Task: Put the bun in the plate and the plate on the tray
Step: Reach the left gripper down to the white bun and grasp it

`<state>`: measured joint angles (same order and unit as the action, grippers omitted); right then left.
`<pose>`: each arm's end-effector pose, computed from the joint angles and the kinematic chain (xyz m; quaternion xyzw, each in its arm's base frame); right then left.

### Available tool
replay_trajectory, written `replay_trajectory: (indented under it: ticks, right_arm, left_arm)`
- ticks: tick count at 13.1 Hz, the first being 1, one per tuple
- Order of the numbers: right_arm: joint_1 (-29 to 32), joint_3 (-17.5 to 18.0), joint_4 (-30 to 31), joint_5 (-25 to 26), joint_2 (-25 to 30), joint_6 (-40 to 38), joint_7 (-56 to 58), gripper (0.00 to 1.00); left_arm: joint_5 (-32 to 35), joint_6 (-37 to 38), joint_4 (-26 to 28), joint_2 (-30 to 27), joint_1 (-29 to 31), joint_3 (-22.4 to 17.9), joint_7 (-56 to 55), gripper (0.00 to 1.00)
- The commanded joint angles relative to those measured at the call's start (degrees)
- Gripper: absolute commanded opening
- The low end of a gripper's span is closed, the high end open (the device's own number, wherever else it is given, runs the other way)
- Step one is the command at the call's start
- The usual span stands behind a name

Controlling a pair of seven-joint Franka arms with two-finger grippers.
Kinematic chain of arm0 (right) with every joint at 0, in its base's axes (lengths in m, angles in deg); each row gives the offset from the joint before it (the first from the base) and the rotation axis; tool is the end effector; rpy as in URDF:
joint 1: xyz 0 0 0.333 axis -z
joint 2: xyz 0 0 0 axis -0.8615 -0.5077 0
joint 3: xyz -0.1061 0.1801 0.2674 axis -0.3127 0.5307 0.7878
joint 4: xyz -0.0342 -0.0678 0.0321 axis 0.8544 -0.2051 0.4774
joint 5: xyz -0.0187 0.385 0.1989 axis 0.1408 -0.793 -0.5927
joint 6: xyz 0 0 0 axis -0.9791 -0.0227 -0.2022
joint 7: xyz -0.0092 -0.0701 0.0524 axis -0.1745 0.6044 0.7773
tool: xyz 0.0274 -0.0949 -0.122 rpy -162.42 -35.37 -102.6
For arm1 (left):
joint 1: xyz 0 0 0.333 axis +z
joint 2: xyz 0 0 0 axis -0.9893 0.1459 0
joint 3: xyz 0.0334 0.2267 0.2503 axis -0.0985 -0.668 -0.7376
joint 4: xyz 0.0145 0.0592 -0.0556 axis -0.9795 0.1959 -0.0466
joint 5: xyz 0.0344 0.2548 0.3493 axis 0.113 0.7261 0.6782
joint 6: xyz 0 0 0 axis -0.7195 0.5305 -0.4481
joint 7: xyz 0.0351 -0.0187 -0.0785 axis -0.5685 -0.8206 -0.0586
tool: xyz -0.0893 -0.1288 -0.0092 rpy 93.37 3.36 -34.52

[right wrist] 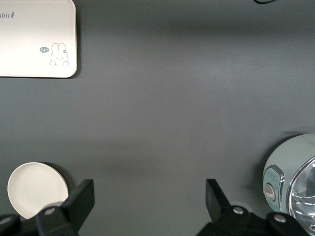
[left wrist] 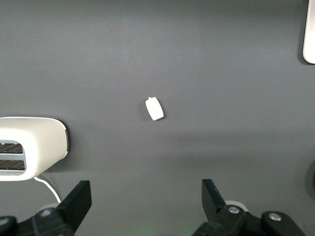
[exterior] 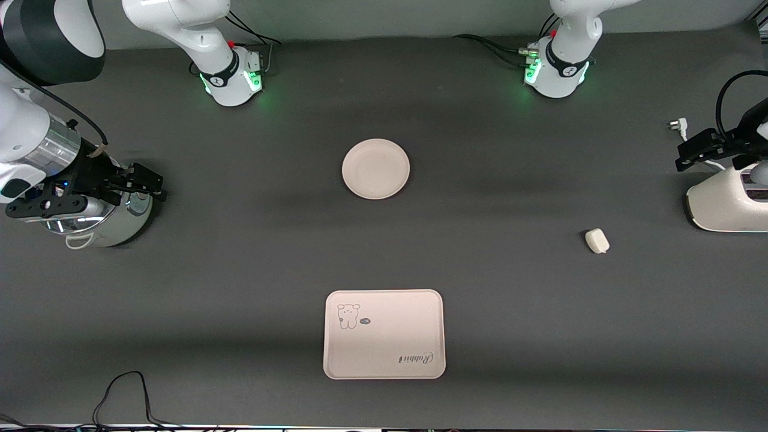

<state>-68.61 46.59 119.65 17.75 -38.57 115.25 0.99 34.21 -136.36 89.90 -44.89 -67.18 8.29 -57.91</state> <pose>0.6070 0.0622 0.5321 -0.9993 -0.0080 -0.0066 0.0351 0.5805 0.0207 0.5809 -0.9999 -0.0012 0.0142 0.0063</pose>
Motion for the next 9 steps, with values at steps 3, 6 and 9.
replay_trajectory:
  ticks: [3,6,9]
  right_arm:
    - [-0.2,-0.4,0.9,1.2,-0.2,0.6,0.9,1.00]
    - [0.1,-0.4,-1.8,0.7,-3.4,0.6,0.7,1.00]
    - [0.7,-0.4,-3.6,0.5,-5.3,0.6,1.0,1.00]
  left_arm:
    - [-0.4,0.5,-0.6,0.7,-0.2,-0.1,0.1,1.00]
    - [-0.1,-1.1,0.1,6.5,-0.3,0.0,-0.5,1.00]
    - [0.5,-11.0,6.7,11.0,-0.1,-0.1,-1.3,1.00]
